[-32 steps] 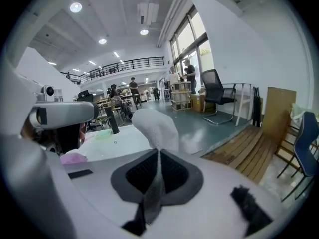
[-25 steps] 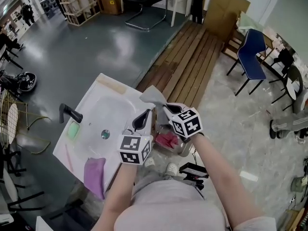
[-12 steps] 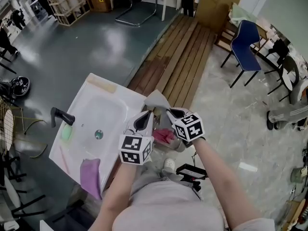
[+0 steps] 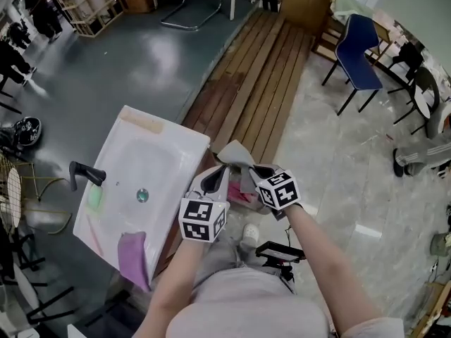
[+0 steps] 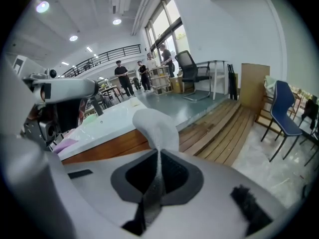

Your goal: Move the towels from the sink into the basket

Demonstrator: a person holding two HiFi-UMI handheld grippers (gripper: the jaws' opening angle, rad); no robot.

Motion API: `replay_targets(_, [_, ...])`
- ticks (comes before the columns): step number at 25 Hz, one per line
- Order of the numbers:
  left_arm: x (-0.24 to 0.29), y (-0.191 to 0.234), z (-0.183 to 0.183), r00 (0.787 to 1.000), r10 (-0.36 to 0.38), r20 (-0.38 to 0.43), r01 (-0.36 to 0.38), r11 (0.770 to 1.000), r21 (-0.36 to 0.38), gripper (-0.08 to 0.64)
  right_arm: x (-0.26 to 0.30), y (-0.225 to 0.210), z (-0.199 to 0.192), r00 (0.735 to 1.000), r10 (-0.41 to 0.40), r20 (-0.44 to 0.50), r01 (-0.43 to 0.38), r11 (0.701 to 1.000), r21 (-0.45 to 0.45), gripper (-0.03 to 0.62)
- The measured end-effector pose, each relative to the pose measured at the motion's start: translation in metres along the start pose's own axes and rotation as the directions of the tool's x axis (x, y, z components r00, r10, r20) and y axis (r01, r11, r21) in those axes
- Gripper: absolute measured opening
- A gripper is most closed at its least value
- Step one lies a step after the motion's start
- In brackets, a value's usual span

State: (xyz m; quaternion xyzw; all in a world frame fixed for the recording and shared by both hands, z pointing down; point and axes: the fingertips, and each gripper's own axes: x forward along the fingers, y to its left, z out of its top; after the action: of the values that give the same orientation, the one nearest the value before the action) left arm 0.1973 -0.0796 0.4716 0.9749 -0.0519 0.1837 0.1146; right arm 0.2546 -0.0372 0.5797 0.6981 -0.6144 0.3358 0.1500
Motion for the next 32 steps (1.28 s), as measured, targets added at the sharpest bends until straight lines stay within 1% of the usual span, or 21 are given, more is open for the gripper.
replay_targets(11, [0.013,-0.005,-0.040,0.997,-0.023,-0.076,0.019,0.999,-0.042,0.004,0.014,-0.013,-0.056,0.995,-0.029,-0.099,0.035,0.997,0.063,0.029])
replay_targets(16, [0.016,-0.011,-0.061,0.991,-0.041,-0.123,0.034,0.998,-0.060,0.005,0.022,-0.018,-0.096,0.982,-0.036,-0.184,0.054,0.994,0.093,0.029])
replay_targets(20, [0.020,-0.015,-0.081,0.985,-0.061,-0.162,0.050,0.996,-0.071,0.005,0.031,-0.016,-0.126,0.969,-0.017,-0.246,0.047,0.992,0.115,0.029])
replay_targets(25, [0.030,-0.019,-0.101,0.977,-0.079,-0.197,0.063,0.994,-0.086,0.004,0.041,-0.018,-0.142,0.963,-0.016,-0.268,0.052,0.990,0.128,0.029])
replay_targets(29, [0.036,-0.023,-0.120,0.967,-0.096,-0.237,0.073,0.992,-0.104,0.005,0.047,-0.026,-0.156,0.954,-0.045,-0.297,0.078,0.992,0.101,0.029])
replay_targets(32, [0.034,-0.026,-0.139,0.958,-0.103,-0.268,0.072,0.990,-0.123,0.005,0.052,-0.032,-0.169,0.952,-0.060,-0.301,0.101,0.988,0.120,0.029])
